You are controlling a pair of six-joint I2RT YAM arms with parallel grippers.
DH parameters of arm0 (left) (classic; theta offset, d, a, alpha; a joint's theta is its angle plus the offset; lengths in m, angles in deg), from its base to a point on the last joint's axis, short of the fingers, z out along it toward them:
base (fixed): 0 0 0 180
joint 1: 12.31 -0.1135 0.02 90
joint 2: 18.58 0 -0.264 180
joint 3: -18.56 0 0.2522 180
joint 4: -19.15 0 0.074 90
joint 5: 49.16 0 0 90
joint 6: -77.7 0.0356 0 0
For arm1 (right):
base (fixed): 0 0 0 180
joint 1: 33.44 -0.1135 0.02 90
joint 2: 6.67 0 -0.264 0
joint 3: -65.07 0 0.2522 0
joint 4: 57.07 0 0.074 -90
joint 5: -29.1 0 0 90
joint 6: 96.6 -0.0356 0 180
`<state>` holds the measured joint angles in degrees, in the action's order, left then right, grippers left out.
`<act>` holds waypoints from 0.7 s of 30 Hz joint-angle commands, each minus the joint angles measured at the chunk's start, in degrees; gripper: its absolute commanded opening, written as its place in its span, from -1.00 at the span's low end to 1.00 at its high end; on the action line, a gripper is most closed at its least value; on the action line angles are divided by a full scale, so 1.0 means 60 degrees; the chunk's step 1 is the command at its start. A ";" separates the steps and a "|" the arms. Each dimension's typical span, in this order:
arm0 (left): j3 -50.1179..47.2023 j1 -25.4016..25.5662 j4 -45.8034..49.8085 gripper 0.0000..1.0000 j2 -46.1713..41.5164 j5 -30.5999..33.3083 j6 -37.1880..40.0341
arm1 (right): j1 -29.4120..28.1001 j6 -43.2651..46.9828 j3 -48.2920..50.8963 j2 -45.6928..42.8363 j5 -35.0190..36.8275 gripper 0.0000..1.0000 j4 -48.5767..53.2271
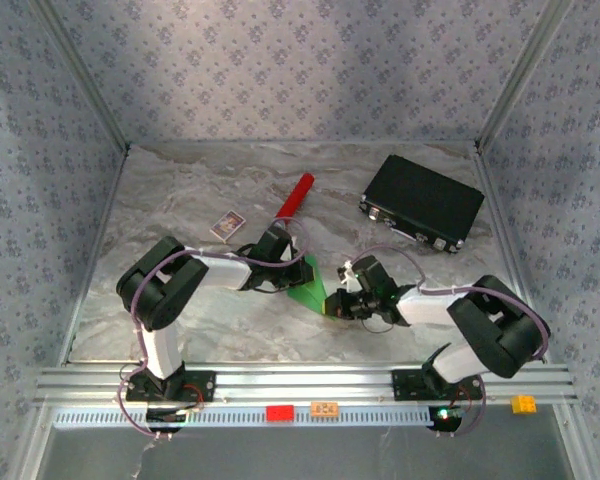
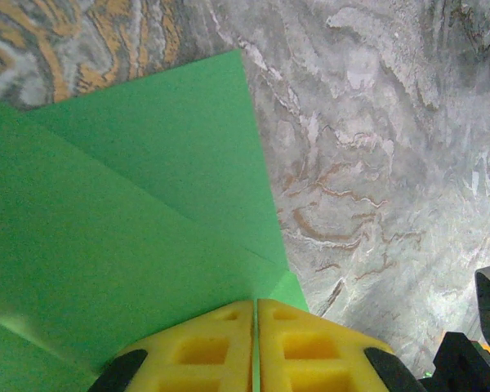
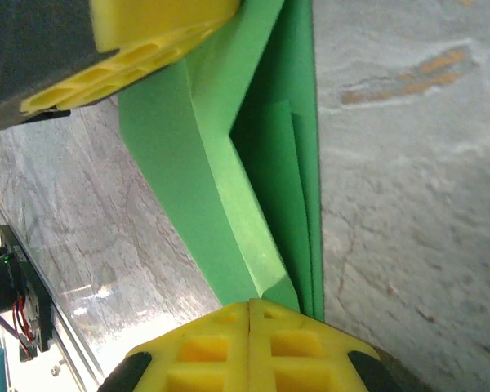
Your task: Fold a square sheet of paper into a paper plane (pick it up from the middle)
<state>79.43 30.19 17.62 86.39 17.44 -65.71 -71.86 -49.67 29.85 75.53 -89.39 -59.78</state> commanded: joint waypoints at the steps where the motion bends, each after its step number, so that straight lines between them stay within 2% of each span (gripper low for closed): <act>1: -0.0023 -0.0092 0.0420 -0.81 0.0385 0.0359 0.0198 | 0.0043 0.0040 0.0369 -0.0256 -0.0074 -0.89 0.1096; 12: -0.0015 -0.0098 0.0377 -0.81 0.0491 0.0325 0.0171 | 0.0041 -0.0250 0.1299 -0.1120 0.0247 -0.90 0.1234; 21: -0.0012 -0.0094 0.0306 -0.82 0.0533 0.0223 0.0154 | 0.0096 -0.0325 0.1627 -0.1805 0.0555 -0.90 0.2057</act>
<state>79.43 30.19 16.44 86.96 15.93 -65.73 -71.44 -50.81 37.11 65.43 -87.77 -57.23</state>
